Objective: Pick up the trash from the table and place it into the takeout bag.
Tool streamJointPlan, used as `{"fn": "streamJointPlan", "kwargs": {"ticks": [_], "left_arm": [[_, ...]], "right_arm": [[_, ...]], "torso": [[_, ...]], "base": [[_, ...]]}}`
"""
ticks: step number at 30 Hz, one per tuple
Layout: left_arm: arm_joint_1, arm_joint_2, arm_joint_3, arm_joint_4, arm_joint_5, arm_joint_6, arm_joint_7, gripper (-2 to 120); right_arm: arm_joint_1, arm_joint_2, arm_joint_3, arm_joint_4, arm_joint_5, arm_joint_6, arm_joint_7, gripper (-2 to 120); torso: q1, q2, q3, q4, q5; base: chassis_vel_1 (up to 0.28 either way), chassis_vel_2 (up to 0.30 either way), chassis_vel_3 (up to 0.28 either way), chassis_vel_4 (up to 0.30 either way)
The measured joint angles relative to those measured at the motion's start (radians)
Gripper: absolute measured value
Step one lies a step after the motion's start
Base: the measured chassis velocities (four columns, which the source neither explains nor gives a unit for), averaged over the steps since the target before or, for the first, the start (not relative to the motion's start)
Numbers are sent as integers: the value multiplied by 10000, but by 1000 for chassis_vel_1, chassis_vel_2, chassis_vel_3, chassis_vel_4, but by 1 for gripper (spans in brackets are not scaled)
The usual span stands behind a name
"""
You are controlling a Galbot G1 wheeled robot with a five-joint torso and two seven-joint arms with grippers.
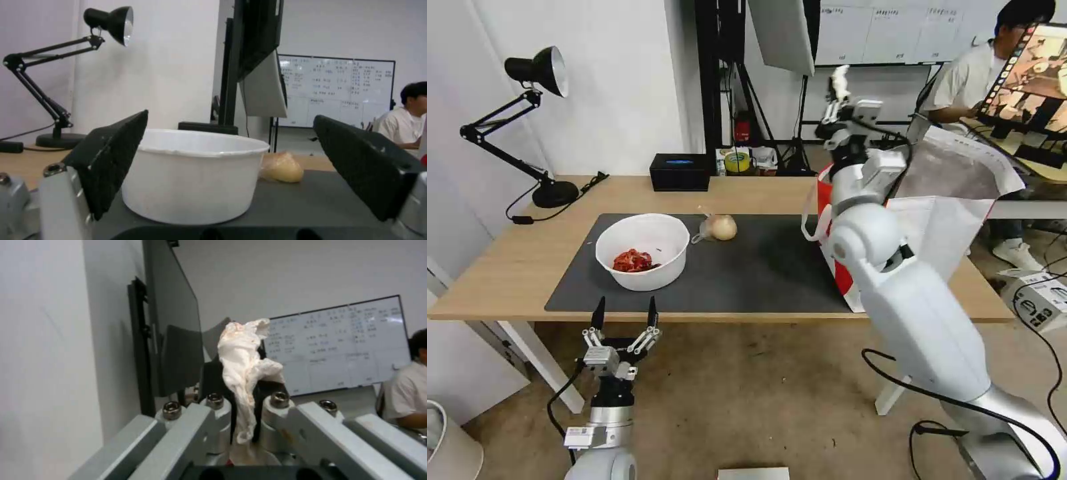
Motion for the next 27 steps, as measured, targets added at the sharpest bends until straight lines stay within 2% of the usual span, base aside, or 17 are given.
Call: {"fn": "streamJointPlan", "kwargs": {"ticks": [8, 11, 27], "left_arm": [[87, 0, -59, -83, -6, 3, -18, 100], [101, 0, -61, -85, -8, 3, -19, 100], [133, 1, 189, -107, 201, 87, -25, 100]], "right_arm": [[325, 3, 338, 47, 405, -1292, 1001, 3], [342, -14, 391, 46, 464, -1434, 1111, 3], [-777, -990, 1590, 924, 2115, -3820, 3092, 3]], "torso": [[0, 0, 0, 1, -1], [0, 0, 0, 2, -1], [0, 0, 0, -1, 0]], "base": [[0, 0, 0, 0], [0, 0, 0, 0], [0, 0, 0, 0]]}}
